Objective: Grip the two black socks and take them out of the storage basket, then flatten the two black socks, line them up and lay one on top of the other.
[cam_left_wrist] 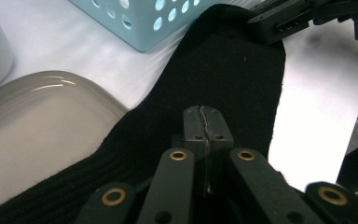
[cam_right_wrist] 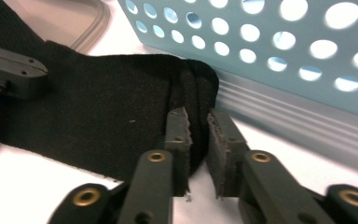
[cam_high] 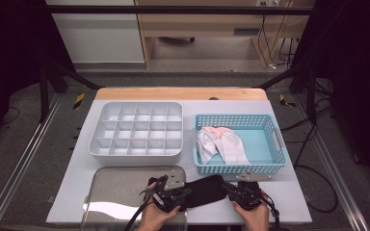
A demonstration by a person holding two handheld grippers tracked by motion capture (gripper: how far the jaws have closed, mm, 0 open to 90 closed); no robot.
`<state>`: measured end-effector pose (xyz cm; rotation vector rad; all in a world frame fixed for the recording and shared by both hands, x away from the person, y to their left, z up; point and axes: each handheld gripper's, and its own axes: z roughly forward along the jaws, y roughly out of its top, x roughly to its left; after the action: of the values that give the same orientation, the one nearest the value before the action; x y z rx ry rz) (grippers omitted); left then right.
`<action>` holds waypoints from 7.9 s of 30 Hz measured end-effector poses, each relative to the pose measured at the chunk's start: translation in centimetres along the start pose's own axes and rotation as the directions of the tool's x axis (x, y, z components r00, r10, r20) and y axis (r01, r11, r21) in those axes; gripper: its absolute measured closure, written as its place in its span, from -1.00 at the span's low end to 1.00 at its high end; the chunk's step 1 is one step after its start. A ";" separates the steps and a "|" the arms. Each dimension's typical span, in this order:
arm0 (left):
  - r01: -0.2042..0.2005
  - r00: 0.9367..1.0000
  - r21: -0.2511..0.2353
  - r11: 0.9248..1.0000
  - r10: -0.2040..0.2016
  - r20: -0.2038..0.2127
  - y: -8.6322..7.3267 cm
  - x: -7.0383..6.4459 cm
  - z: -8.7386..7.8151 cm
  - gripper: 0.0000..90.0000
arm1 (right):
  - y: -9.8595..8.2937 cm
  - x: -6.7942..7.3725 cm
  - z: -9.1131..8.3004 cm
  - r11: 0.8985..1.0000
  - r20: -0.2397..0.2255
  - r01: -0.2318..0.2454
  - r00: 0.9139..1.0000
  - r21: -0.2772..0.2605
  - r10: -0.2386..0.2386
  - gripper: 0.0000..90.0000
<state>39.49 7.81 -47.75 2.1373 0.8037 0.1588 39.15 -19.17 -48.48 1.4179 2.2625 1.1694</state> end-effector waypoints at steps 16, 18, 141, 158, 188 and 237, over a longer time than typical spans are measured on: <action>0.023 1.000 -0.013 1.000 -0.023 0.002 0.1 0.1 -0.2 0.95 | 2.0 2.1 -2.6 0.988 -0.126 0.047 0.990 -0.149 -0.067 0.88; 0.033 0.999 -0.026 0.999 -0.033 0.001 0.1 0.3 -0.6 0.92 | 2.2 2.5 -2.6 0.986 -0.132 0.058 0.988 -0.154 -0.079 0.88; 0.074 0.990 -0.087 0.993 -0.084 -0.112 -1.6 4.2 -7.3 0.93 | 4.6 7.5 1.8 0.988 -0.166 0.113 0.978 -0.106 -0.129 0.42; 0.065 0.993 -0.004 0.998 -0.065 -0.102 -2.4 4.2 -5.2 0.95 | 4.7 9.1 3.1 0.988 -0.194 0.108 0.973 -0.107 -0.128 0.36; 0.072 0.993 -0.054 0.996 -0.077 -0.092 -2.4 4.5 -5.7 0.86 | 3.3 9.0 4.8 0.996 -0.173 0.088 0.981 0.015 -0.084 0.35; 0.176 0.967 -0.018 0.984 -0.176 -0.183 -5.9 7.5 -9.0 0.97 | 5.3 10.2 3.2 0.980 -0.235 0.195 0.952 -0.032 -0.197 0.85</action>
<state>39.12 20.90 -47.51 2.0585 1.0960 0.2663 39.20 -7.93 -44.59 1.0672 2.4853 1.3417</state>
